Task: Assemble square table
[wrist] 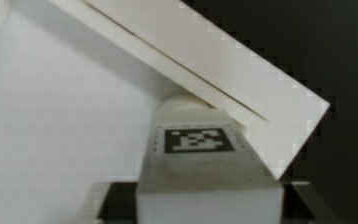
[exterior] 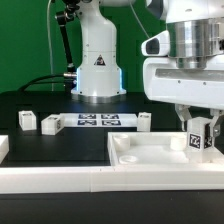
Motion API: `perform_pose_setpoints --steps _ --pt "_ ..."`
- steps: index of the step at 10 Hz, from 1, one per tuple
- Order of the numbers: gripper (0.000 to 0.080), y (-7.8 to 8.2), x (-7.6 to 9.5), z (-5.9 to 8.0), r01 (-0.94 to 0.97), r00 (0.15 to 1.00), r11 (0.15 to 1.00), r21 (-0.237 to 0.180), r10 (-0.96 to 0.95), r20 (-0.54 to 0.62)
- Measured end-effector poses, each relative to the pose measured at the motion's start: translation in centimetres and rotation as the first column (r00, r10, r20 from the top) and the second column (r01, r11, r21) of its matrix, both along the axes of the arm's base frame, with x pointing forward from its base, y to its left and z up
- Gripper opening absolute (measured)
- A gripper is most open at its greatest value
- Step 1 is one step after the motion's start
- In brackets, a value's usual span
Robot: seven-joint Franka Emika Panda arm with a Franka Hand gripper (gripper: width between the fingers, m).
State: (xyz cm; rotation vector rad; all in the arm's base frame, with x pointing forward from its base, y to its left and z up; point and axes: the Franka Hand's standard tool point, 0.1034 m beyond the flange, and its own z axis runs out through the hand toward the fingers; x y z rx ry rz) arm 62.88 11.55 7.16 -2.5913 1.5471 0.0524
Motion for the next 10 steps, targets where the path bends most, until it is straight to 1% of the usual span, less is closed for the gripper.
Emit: perform_pose_setpoints --steps 2,3,5,6,8,9,10 --pt "0.0293 0.13 -0.03 -0.02 0.132 0.991 0.991 0.004 -0.132 -0.017" --pt "0.0293 0.11 -0.02 -0.02 0.146 0.989 0.989 0.008 -0.146 -0.019" --pt "0.0293 0.25 -0.03 -0.02 0.284 0.958 0.959 0.020 -0.283 -0.041" --pt "0.0293 0.31 -0.03 -0.01 0.321 0.946 0.947 0.023 -0.320 -0.047" --pt "0.0293 0.30 -0.03 -0.02 0.303 0.952 0.953 0.024 -0.301 -0.044" --pt "0.0380 0.31 -0.05 -0.05 0.275 0.961 0.961 0.024 -0.274 -0.041" --pt "0.0380 0.31 -0.05 -0.06 0.264 0.964 0.964 0.023 -0.263 -0.039"
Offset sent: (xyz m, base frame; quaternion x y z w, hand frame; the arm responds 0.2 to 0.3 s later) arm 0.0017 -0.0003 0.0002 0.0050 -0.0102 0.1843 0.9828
